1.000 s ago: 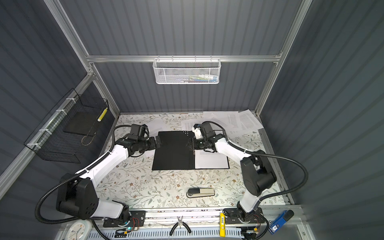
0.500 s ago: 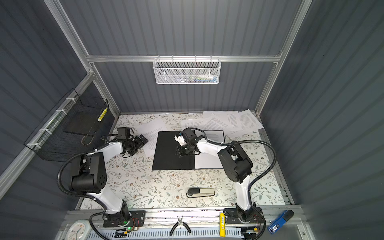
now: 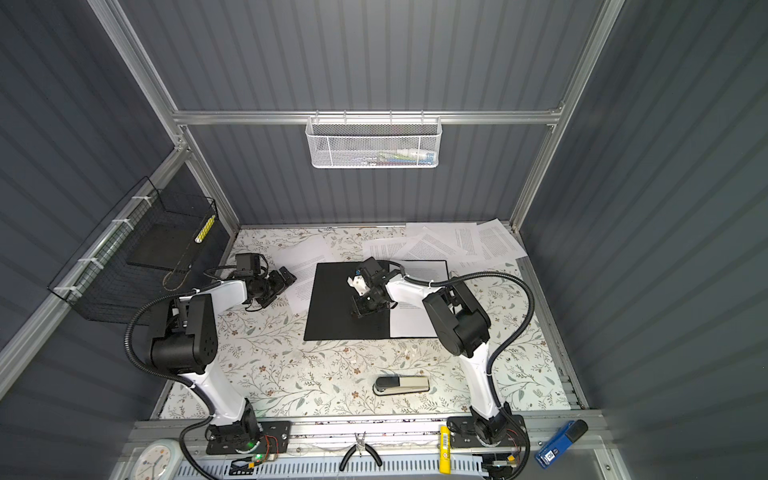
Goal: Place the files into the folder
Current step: 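Lift the folder cover with the right gripper and fold it over the sheet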
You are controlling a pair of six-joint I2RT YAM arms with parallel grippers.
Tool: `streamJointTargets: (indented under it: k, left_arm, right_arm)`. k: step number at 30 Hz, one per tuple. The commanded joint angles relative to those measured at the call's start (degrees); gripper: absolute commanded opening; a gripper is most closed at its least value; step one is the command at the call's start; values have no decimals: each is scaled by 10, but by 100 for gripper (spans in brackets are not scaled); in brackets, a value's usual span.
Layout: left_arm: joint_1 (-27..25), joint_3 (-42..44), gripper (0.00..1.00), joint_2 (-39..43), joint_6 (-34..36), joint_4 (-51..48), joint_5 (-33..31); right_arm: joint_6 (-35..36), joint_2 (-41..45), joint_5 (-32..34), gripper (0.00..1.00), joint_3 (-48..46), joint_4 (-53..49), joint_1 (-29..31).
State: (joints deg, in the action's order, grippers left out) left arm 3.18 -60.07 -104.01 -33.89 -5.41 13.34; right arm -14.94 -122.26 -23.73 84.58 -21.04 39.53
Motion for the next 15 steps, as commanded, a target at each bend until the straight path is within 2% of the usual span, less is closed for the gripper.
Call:
streamJointTargets:
  k: [1, 15]
  left_arm:
    - [4, -10, 98, -27, 11, 6, 31]
    - [4, 17, 97, -58, -18, 76, 120]
  right_arm:
    - [10, -17, -5, 33, 15, -35, 4]
    - [13, -40, -27, 30, 32, -54, 5]
